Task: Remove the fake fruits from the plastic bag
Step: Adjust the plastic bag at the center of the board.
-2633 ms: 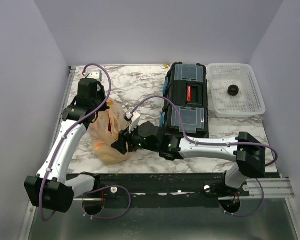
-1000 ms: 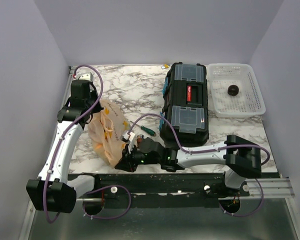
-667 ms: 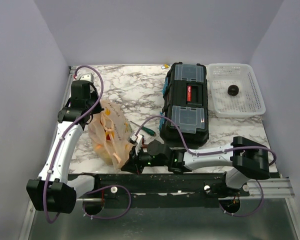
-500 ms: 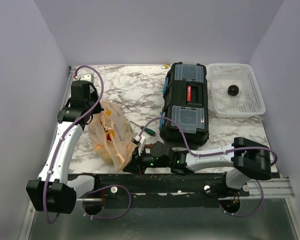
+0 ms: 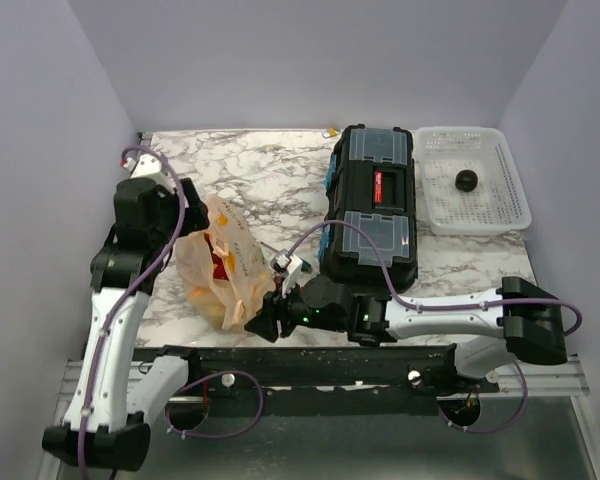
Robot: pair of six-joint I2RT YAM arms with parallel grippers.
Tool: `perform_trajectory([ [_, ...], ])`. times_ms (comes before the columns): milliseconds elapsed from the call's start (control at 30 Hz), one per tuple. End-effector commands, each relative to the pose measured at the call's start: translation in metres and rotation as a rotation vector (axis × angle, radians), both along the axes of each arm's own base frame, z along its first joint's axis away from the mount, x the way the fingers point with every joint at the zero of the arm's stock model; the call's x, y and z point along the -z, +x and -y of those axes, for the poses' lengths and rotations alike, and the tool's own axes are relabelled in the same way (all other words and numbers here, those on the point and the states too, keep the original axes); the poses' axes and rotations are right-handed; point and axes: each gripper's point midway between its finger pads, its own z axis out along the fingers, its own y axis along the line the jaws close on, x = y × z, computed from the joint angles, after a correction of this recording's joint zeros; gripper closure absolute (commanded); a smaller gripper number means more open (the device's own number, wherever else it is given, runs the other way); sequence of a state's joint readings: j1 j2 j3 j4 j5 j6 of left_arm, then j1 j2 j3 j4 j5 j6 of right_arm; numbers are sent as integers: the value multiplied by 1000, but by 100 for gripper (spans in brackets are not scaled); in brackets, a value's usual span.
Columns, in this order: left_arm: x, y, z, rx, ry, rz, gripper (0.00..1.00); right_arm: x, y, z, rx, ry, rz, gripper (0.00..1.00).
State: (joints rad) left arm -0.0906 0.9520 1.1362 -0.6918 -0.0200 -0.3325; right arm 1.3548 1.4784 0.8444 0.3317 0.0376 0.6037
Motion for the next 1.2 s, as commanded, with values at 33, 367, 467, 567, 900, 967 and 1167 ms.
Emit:
perform_trajectory([
  [33, -17, -66, -17, -138, -94, 128, 24, -29, 35, 15, 194, -57, 83, 37],
  [367, 51, -88, 13, -28, -232, 64, 24, -65, 53, -6, 229, -52, 184, 4],
  [467, 74, -87, 24, 11, -250, -75, 28, -66, 48, -16, 179, -56, 185, 4],
  [567, 90, -86, 20, -2, -215, -138, 34, -71, 35, -23, 106, -4, 168, 4],
  [900, 107, -75, 24, 62, -169, -167, 54, -61, -12, -46, -180, 47, 129, 7],
  [967, 109, -74, 24, 70, -166, -157, 58, -60, -21, -48, -233, 61, 126, 7],
  [1167, 104, -74, 26, 94, -158, -114, 87, -33, -41, -47, -332, 40, 59, 17],
])
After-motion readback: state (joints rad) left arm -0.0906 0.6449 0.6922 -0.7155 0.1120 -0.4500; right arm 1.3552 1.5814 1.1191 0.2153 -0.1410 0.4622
